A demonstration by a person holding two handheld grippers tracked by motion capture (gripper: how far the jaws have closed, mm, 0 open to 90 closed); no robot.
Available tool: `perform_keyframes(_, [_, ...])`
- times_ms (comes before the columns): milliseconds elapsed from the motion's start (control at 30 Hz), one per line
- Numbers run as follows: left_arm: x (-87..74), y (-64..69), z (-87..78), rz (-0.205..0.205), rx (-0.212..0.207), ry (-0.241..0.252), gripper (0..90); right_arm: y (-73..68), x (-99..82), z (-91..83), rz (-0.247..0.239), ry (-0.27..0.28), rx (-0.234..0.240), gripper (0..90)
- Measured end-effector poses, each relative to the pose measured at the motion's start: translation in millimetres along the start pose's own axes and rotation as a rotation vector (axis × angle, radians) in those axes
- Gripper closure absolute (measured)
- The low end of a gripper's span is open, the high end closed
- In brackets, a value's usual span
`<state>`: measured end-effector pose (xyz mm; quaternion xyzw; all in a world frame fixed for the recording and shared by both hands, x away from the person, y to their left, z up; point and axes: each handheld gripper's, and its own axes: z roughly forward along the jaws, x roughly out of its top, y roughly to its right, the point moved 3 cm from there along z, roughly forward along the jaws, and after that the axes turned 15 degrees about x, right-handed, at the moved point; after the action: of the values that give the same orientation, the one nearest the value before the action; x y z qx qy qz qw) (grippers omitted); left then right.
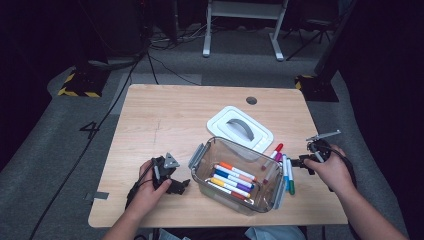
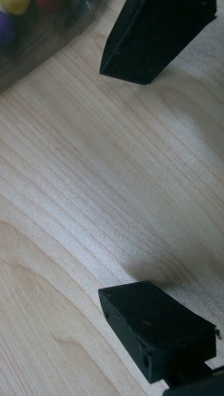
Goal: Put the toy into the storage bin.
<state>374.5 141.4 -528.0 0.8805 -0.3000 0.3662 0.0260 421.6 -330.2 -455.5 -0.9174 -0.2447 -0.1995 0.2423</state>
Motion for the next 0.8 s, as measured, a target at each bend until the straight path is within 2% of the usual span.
perform_keyframes(67, [0.0, 0.0, 0.0, 0.0, 0.0, 0.0, 0.0, 0.8, -2.7, 3.4, 0.007, -0.005, 0.004, 50.5])
perform_keyframes(167, [0.0, 0.0, 0.0, 0.0, 0.0, 0.0, 0.0, 5.4, -11.2, 17.1, 0.018, -0.035, 0.002, 51.0])
perform_keyframes(400, [-0.1, 0.0, -0.1, 0.001, 0.0, 0.0, 0.0, 12.7, -17.9, 25.2, 0.03, -0.06, -0.009, 54.8])
perform_keyframes(433, [-0.1, 0.0, -0.1, 0.001, 0.0, 0.0, 0.0, 14.2, -18.6, 25.0, 0.025, -0.071, -0.023, 56.6])
perform_keyframes(467, [-0.1, 0.1, -0.2, 0.0, 0.001, 0.0, 0.0, 20.1, -21.0, 24.7, 0.008, -0.101, -0.068, 61.6])
perform_keyframes(600, [-0.1, -0.1, -0.2, 0.002, 0.003, 0.0, 0.0, 26.1, -24.5, 22.0, 0.028, -0.099, -0.11, 74.5])
perform_keyframes(633, [-0.1, -0.1, -0.2, 0.002, 0.003, 0.0, 0.0, 26.1, -24.5, 22.0, 0.028, -0.099, -0.11, 74.5])
perform_keyframes(667, [-0.1, -0.1, -0.2, 0.002, 0.003, 0.001, 0.0, 28.6, -26.3, 20.2, 0.035, -0.088, -0.131, 76.5])
perform_keyframes(800, [-0.1, -0.1, -0.3, 0.002, 0.003, 0.0, 0.0, 29.6, -27.8, 19.1, 0.035, -0.079, -0.141, 76.9])
